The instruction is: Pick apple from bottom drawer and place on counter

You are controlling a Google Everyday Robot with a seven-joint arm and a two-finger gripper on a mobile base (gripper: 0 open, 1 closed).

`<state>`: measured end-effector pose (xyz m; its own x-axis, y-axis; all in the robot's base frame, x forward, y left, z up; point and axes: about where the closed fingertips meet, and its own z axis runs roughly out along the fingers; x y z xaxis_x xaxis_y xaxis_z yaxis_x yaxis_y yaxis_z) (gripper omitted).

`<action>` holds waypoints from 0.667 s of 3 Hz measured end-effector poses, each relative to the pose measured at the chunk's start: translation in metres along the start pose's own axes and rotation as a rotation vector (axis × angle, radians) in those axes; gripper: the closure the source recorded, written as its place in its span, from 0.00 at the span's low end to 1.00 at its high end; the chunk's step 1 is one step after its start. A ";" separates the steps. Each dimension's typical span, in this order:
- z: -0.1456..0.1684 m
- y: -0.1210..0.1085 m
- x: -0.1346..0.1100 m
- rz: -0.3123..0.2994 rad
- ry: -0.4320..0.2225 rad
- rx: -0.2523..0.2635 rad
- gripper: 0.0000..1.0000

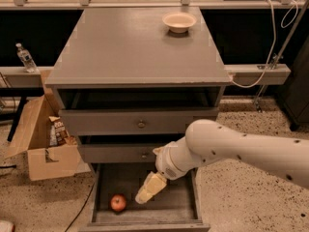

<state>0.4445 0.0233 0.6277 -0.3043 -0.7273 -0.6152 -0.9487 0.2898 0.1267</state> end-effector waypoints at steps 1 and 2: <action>0.052 -0.025 0.030 -0.037 0.005 0.003 0.00; 0.117 -0.045 0.052 -0.088 -0.042 -0.011 0.00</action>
Offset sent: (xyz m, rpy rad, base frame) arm 0.0465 0.0300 -0.1812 0.0403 -0.0793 0.1029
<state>0.4810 0.0453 0.4992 -0.2165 -0.7228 -0.6563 -0.9724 0.2194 0.0792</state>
